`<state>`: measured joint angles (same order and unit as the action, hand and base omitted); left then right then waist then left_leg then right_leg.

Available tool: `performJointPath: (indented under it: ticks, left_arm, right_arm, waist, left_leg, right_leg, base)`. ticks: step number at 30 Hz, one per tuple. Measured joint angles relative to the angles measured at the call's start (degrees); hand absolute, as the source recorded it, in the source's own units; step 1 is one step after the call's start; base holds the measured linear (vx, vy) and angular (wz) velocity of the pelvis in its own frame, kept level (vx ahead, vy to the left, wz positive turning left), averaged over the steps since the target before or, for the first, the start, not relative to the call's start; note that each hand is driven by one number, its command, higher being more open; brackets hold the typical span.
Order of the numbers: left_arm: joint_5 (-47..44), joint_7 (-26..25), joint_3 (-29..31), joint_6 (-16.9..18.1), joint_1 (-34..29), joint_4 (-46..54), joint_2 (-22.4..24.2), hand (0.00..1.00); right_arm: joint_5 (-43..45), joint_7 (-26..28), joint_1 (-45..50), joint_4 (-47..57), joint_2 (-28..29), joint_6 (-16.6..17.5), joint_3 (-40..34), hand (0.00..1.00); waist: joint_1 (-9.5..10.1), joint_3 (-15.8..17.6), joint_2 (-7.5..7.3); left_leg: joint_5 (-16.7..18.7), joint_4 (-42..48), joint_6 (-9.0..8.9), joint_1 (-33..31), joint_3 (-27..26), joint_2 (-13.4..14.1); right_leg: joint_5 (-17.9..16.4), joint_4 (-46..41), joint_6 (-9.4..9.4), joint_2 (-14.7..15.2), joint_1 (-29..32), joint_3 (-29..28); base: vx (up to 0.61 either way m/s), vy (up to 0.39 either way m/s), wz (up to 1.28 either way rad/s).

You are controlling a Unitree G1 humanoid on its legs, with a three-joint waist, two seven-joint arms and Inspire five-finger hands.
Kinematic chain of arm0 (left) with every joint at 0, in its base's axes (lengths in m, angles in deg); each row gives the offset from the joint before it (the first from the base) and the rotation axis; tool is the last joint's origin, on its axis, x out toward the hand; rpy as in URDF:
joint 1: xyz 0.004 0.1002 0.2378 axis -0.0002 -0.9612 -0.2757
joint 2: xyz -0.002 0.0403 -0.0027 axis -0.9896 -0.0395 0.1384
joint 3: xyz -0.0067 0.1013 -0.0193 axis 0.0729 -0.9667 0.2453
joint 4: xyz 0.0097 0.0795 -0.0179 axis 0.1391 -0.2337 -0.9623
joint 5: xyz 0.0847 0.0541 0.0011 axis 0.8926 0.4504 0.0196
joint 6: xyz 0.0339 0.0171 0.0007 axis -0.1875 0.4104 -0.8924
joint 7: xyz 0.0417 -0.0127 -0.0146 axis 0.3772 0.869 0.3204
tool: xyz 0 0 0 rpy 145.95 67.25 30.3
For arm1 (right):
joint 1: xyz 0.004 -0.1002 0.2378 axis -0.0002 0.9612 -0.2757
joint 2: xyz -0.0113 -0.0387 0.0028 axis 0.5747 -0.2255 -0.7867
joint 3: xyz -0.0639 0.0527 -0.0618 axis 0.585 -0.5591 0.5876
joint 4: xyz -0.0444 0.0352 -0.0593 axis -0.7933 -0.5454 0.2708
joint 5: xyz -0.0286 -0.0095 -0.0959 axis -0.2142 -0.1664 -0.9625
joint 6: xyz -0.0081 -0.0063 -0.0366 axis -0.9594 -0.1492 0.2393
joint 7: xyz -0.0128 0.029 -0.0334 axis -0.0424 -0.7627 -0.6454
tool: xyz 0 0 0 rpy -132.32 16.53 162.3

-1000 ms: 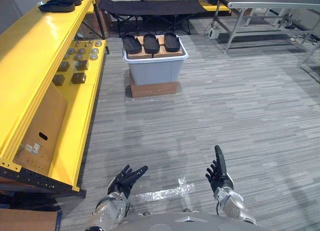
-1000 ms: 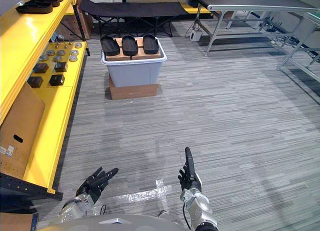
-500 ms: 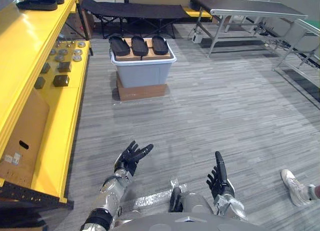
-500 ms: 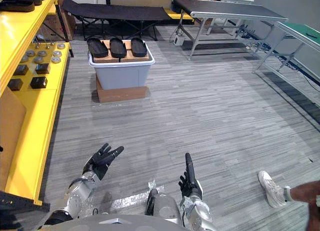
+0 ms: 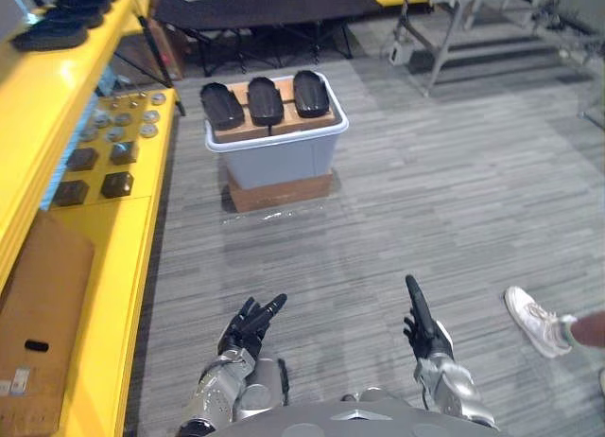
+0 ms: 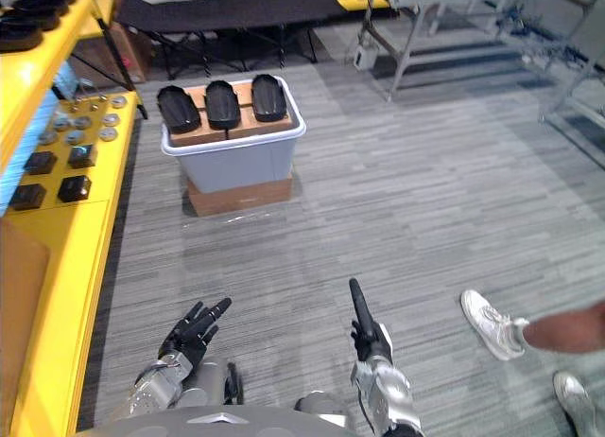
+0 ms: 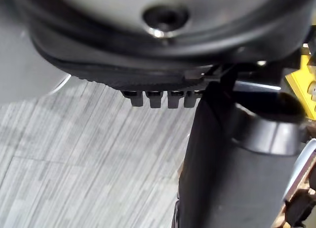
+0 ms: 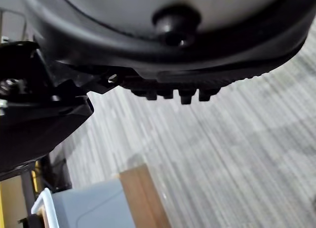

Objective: Walk over and take three plastic housings, then place them on the shelf

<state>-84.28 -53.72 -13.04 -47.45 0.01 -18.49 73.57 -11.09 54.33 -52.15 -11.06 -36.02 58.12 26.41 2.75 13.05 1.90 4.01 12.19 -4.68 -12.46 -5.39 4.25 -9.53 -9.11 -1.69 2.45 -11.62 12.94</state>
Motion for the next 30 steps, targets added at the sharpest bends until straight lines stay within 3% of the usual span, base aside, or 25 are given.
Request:
performJointPath:
  ticks: [1,2,3,4,5,6,7,8,9,10,11,13,14,15,17,20,21,22,23,24,26,28,30]
  left_arm:
    - [-2.5,-0.3,0.7,0.4,-1.0,-0.1,0.6,1.00]
    - [-3.6,-0.4,1.4,0.3,-0.9,-0.4,0.3,1.00]
    - [-4.3,-0.4,2.0,0.4,-0.8,-0.6,-0.8,1.00]
    - [-4.7,-0.4,2.3,0.2,-0.2,-0.7,-1.2,1.00]
    - [-4.6,-0.4,2.3,0.2,-0.3,-0.9,-1.2,1.00]
    - [-4.6,-0.3,2.4,0.3,-0.7,-1.4,-1.7,1.00]
    - [-4.7,-0.2,2.4,0.5,-0.9,-1.6,-2.4,1.00]
    - [-4.7,-0.3,2.3,0.7,-1.3,-1.7,-2.8,1.00]
    - [-4.7,-0.3,1.9,1.5,-1.4,-2.3,-2.8,1.00]
    - [-4.7,-0.3,1.4,1.8,-1.8,-2.4,-2.6,1.00]
    - [-4.7,-0.2,0.5,2.7,-2.5,-2.2,-2.4,1.00]
    - [-4.7,-0.2,0.5,2.4,-1.4,-2.2,-2.4,1.00]
    - [-4.8,-0.1,0.5,2.4,0.3,-2.1,-2.6,1.00]
    - [-4.9,-0.1,0.6,2.4,1.4,-2.0,-2.7,1.00]
    - [-7.2,-0.1,0.7,2.4,2.2,-2.1,-3.7,1.00]
    - [-11.0,-0.1,1.2,2.7,2.0,-2.2,-5.3,1.00]
    - [-12.4,-0.1,1.5,2.7,1.9,-2.4,-4.7,1.00]
    - [-13.3,0.0,1.5,2.8,1.6,-2.4,-3.4,1.00]
    - [-13.7,-0.2,1.5,3.2,1.3,-2.4,-2.7,1.00]
    - [-15.3,-0.9,1.5,4.3,1.2,-3.4,-0.8,1.00]
    - [-16.8,-1.0,1.6,5.1,1.1,-3.4,0.9,1.00]
    - [-16.6,-1.6,2.2,5.9,0.8,-3.2,2.3,1.00]
    - [-16.5,-1.6,2.1,6.3,1.0,-2.9,2.4,1.00]
  right_arm:
    - [0.0,-0.3,0.7,0.2,-0.4,0.2,0.3,1.00]
    - [0.1,-0.7,0.7,-0.5,0.2,0.1,0.6,1.00]
    - [0.2,-1.2,1.2,-1.0,0.9,0.1,0.9,1.00]
    - [0.9,-1.6,1.1,-1.0,0.7,0.5,1.3,1.00]
    - [1.2,-1.6,1.1,-1.4,0.7,0.6,1.3,1.00]
    - [1.2,-1.7,0.6,-2.1,1.1,0.7,2.0,1.00]
    - [1.1,-1.8,0.3,-2.2,1.4,0.9,3.2,1.00]
    - [1.1,-2.1,0.4,-2.6,1.6,1.3,4.2,1.00]
    - [0.8,-2.2,0.7,-4.1,1.6,1.8,6.2,1.00]
    - [0.6,-2.3,1.0,-4.4,1.6,1.9,6.9,1.00]
    - [0.6,-2.1,1.4,-4.3,1.6,2.1,7.8,1.00]
    - [0.5,-3.3,0.9,-4.3,1.5,3.5,7.8,1.00]
    - [0.5,-3.8,0.4,-4.2,1.5,4.4,7.2,1.00]
    - [0.5,-3.9,0.3,-4.2,1.4,4.4,7.2,1.00]
    - [-0.1,-3.6,0.2,-4.3,1.5,4.2,7.2,1.00]
    - [-1.7,-2.8,1.6,-4.4,1.8,4.2,7.2,1.00]
    - [-1.8,-2.4,2.3,-5.5,1.0,4.2,6.3,1.00]
    - [-0.8,-2.5,2.6,-5.6,0.6,3.9,4.1,1.00]
    - [-0.4,-2.7,2.8,-5.9,0.3,4.0,3.3,1.00]
    - [0.4,-2.5,2.5,-6.9,-0.3,4.0,1.8,1.00]
    - [0.9,-1.8,2.9,-7.2,-1.1,4.0,0.6,1.00]
    - [2.1,-0.1,4.4,-7.2,-0.9,4.0,-0.6,1.00]
    - [2.4,1.4,5.6,-7.2,-0.5,4.0,-1.5,1.00]
  waist:
    - [0.57,0.2,1.73]
    - [0.60,0.6,0.61]
    - [0.41,0.0,-1.23]
    - [0.49,-0.2,-2.25]
    - [0.67,-0.2,-2.34]
    - [1.02,0.4,-3.32]
    - [1.32,1.0,-4.46]
    - [1.37,1.4,-5.05]
    - [1.15,1.7,-5.01]
    - [1.14,1.7,-4.50]
    - [0.84,1.8,-3.74]
    - [-0.17,1.6,-2.36]
    - [0.15,2.2,-1.20]
    - [0.15,2.2,-1.14]
    - [0.33,2.3,-1.86]
    - [-0.01,1.8,-3.98]
    - [-0.53,1.4,-2.45]
    - [-0.66,0.0,-0.07]
    - [-0.67,-0.5,0.58]
    - [-0.67,-0.9,1.69]
    - [-0.78,-0.8,1.61]
    - [-0.86,-0.2,1.38]
    - [-0.95,0.0,1.02]
  left_leg:
    - [-9.2,-1.7,1.48,1.1,1.1,1.0]
    - [-9.1,-1.4,4.24,1.8,0.9,-0.3]
    - [-7.5,-1.1,3.17,1.8,0.6,-2.2]
    - [-5.4,0.6,4.79,0.9,0.6,-3.9]
    - [-4.9,0.4,5.21,1.2,0.3,-4.3]
    - [-3.8,-2.0,6.45,4.6,-1.0,-5.8]
    - [-3.3,-4.2,6.86,7.9,-1.7,-7.2]
    - [-2.8,-5.1,7.18,10.1,-2.0,-8.1]
    - [-1.0,-5.4,7.66,13.6,-2.0,-8.5]
    - [-0.1,-5.3,7.80,15.1,-1.8,-8.1]
    - [0.4,-5.1,8.29,17.1,-1.7,-7.3]
    - [2.0,-3.8,8.00,18.0,0.3,-4.8]
    - [2.8,-3.2,6.89,18.0,1.5,-2.5]
    - [3.2,-3.2,6.30,18.1,2.1,-1.9]
    - [6.1,-1.9,4.07,19.1,3.0,-0.7]
    - [12.8,3.8,1.34,20.2,4.8,-0.5]
    - [16.1,6.8,-0.18,20.1,7.0,1.4]
    - [17.7,7.1,-0.70,19.8,8.2,4.1]
    - [17.6,7.1,-1.21,19.8,8.5,5.2]
    - [15.2,11.2,-1.74,17.7,9.5,6.1]
    - [11.8,18.5,-3.04,13.7,9.4,6.5]
    - [4.9,27.5,-5.31,9.6,8.6,7.8]
    - [6.0,27.3,-4.43,8.8,4.5,9.6]
  right_leg:
    - [-2.9,0.6,1.87,-1.0,-3.0,-1.3]
    - [-3.6,0.7,2.15,-0.1,-4.3,-1.9]
    - [-3.6,0.3,2.14,1.6,-4.3,-2.3]
    - [-3.6,-3.6,2.24,3.4,-2.5,-3.3]
    - [-3.6,-7.6,2.26,4.5,-0.7,-4.1]
    - [-2.7,-24.3,5.58,7.5,6.4,-5.6]
    - [0.7,-35.7,10.03,10.7,11.2,-5.7]
    - [1.5,-42.0,10.09,13.0,13.4,-5.0]
    - [-0.4,-49.2,6.86,15.5,16.2,-2.5]
    - [-1.4,-49.9,5.43,15.6,17.0,-1.2]
    - [-3.7,-46.7,4.42,15.1,17.9,1.4]
    - [-5.5,-31.5,4.74,12.0,19.2,5.2]
    - [-4.0,-18.6,6.46,9.4,19.9,5.4]
    - [-2.9,-13.7,7.56,9.0,20.3,4.9]
    - [5.2,-0.3,9.34,8.6,21.1,0.1]
    - [10.1,1.8,10.05,9.4,20.4,-5.4]
    - [13.3,-2.8,9.50,7.8,20.8,-5.9]
    - [10.5,-6.7,7.25,5.7,22.2,-4.2]
    - [9.0,-8.0,6.78,4.9,22.6,-3.4]
    - [6.8,-9.2,5.54,4.4,22.3,-1.8]
    - [6.3,-8.2,4.68,4.4,20.5,-0.2]
    - [5.9,-4.7,3.46,4.2,14.9,2.9]
    - [6.1,-1.4,2.92,4.4,11.1,5.7]
  base:
    - [0.37,0.176,-0.26]
    - [0.37,0.168,0.03]
    - [0.44,0.153,0.32]
    - [0.43,0.158,0.26]
    - [0.57,0.239,-0.01]
    - [0.38,0.177,-0.21]
    - [0.38,0.169,-0.22]
    - [0.33,0.100,-0.12]
    - [0.33,0.092,-0.03]
    - [0.48,0.098,0.06]
    - [0.39,0.049,0.14]
    - [0.46,-0.053,0.43]
    - [0.43,-0.126,0.50]
    - [0.32,-0.124,0.38]
    - [0.26,-0.167,0.18]
    - [0.36,-0.412,0.27]
    - [0.41,-0.537,0.57]
    - [0.35,-0.399,0.52]
    - [0.35,-0.302,0.45]
    - [0.27,-0.227,0.35]
    - [0.30,-0.293,0.43]
    - [0.31,-0.248,0.61]
    - [0.28,-0.134,0.61]
